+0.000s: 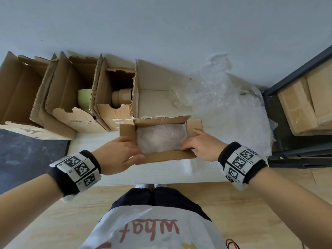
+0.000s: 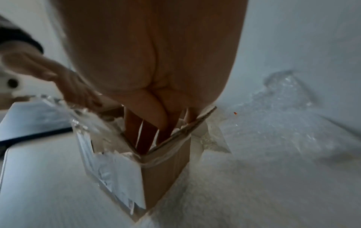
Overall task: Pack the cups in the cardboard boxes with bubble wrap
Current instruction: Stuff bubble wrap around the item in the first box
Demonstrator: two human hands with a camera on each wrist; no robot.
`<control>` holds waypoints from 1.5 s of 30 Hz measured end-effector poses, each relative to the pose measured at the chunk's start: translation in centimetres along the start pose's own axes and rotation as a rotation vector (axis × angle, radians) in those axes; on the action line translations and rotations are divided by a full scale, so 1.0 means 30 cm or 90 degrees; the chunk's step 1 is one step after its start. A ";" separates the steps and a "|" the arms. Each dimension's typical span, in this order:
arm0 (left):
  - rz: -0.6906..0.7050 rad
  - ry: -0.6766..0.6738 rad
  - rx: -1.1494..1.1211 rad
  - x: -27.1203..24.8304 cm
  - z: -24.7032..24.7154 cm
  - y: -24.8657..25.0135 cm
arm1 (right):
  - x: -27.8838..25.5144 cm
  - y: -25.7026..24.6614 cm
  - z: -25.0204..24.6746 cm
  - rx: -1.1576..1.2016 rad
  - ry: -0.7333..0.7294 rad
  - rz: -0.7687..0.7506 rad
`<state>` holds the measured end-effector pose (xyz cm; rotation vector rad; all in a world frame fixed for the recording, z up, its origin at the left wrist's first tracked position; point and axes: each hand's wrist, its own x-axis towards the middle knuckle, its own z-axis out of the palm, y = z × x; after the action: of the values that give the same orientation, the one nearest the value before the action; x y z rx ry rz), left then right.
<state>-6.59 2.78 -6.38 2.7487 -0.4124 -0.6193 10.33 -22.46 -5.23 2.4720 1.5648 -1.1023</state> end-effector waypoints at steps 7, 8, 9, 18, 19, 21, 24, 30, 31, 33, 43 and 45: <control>0.022 -0.060 0.167 0.060 0.009 -0.027 | 0.033 -0.034 -0.030 -0.178 -0.085 -0.002; 0.021 -0.058 0.163 0.064 0.009 -0.026 | 0.033 -0.035 -0.030 -0.157 -0.081 0.008; 0.021 -0.046 0.151 0.064 0.009 -0.026 | 0.028 -0.035 -0.033 -0.117 -0.048 0.024; -0.060 0.054 0.107 -0.024 0.017 -0.038 | 0.039 -0.023 -0.054 -0.356 0.088 0.044; -0.075 0.072 0.092 -0.032 0.011 -0.038 | 0.041 -0.026 -0.057 -0.361 0.087 0.048; -0.106 0.147 0.036 -0.058 0.008 -0.039 | 0.035 -0.031 -0.062 -0.289 0.144 0.035; -0.195 0.288 -0.061 -0.105 0.032 -0.036 | -0.022 -0.023 -0.056 -0.053 0.373 0.065; -0.332 0.220 -0.285 -0.160 0.110 -0.048 | -0.118 0.036 0.068 0.284 0.434 0.216; -0.300 0.203 -0.292 -0.158 0.119 -0.042 | -0.118 0.032 0.092 0.314 0.390 0.201; -0.227 0.185 -0.295 -0.144 0.132 -0.023 | -0.113 0.024 0.133 0.297 0.347 0.147; -0.156 0.168 -0.183 -0.056 0.169 0.007 | -0.074 0.028 0.181 0.009 0.268 0.059; -0.165 0.175 -0.187 -0.053 0.171 0.010 | -0.070 0.035 0.177 -0.006 0.261 0.058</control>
<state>-10.36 1.91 -10.12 2.5670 0.0940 -0.3204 7.73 -26.58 -8.40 2.8631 1.5084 -0.5985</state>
